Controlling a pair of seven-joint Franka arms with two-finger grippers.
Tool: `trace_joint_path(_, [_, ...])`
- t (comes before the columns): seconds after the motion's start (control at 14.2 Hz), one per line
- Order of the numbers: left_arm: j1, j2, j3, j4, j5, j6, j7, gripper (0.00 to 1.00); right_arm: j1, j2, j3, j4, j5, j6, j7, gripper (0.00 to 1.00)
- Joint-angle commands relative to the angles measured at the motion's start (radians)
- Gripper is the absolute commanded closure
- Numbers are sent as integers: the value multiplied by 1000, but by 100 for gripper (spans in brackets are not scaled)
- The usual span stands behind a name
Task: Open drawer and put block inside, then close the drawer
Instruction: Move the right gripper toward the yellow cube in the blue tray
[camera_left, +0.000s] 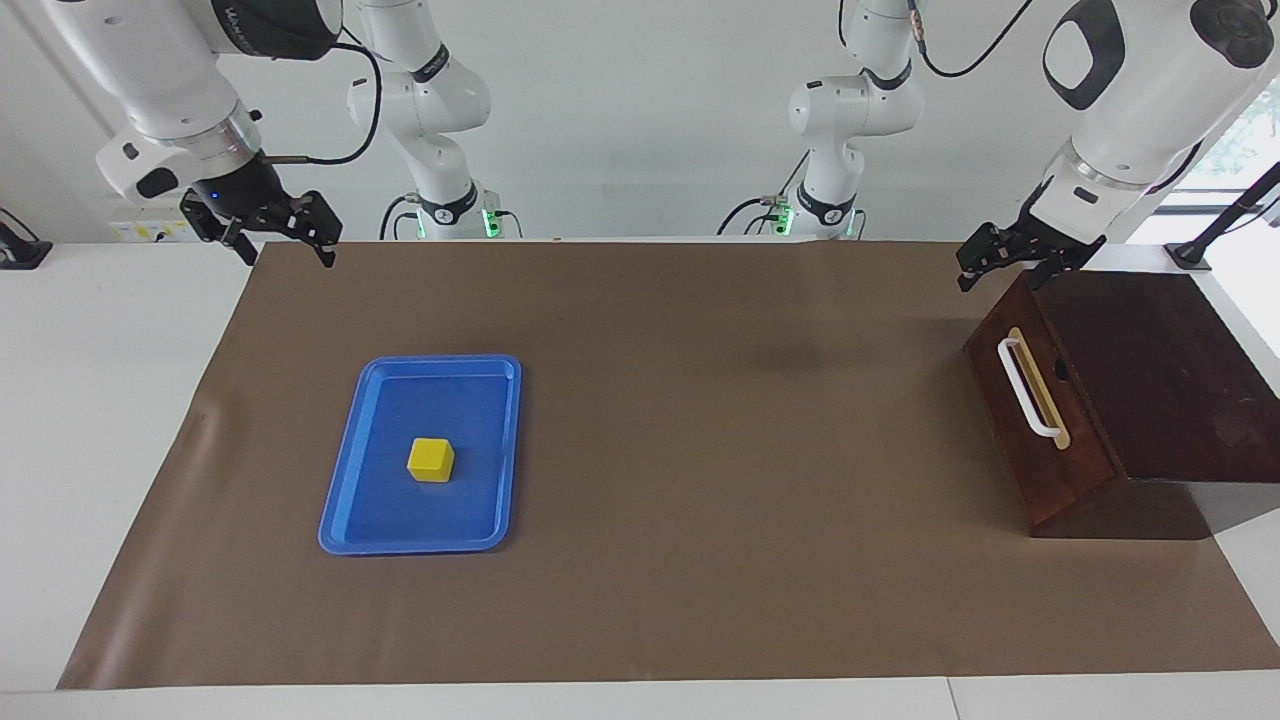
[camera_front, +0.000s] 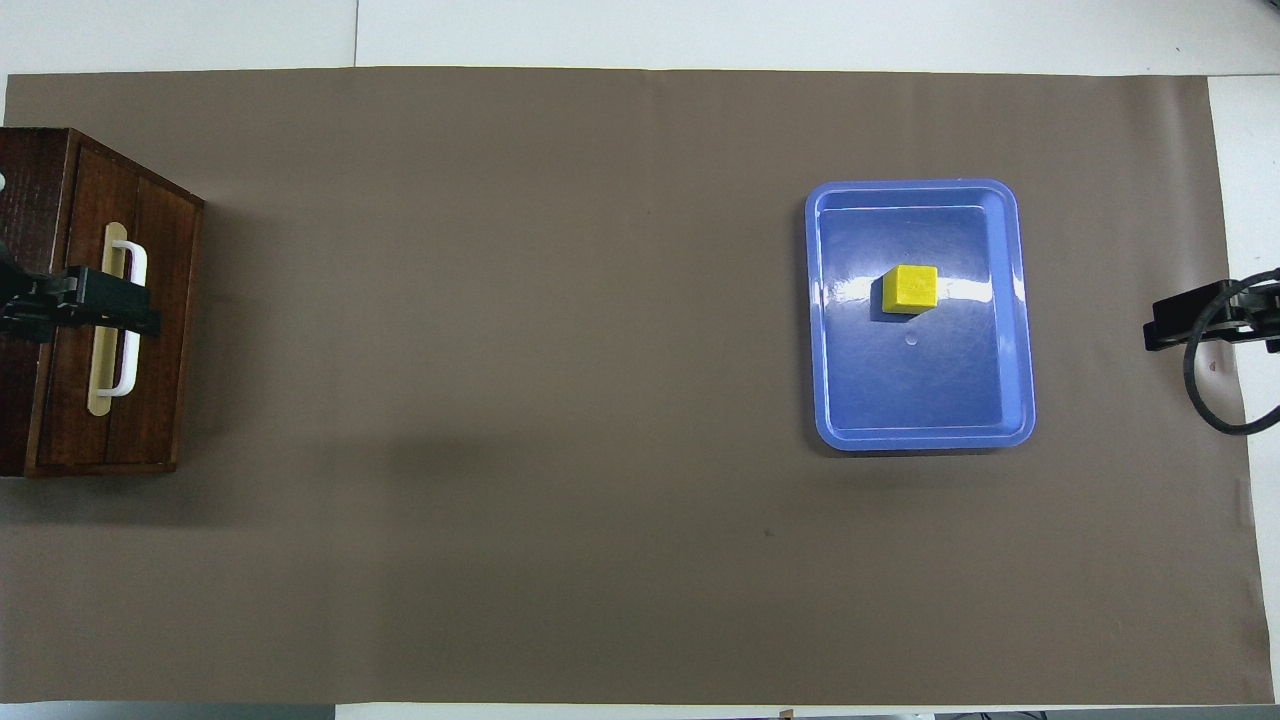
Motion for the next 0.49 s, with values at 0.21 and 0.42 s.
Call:
trace_joint_path(0.21, [0,-9,3,3,2,6,2,0,-11,-20,5,-15,-9,-13,-22,0])
trace_joint_path(0.42, [0,-9,3,3,2,6,2,0,-13,-20,3,-12,-12,-1,-20,0])
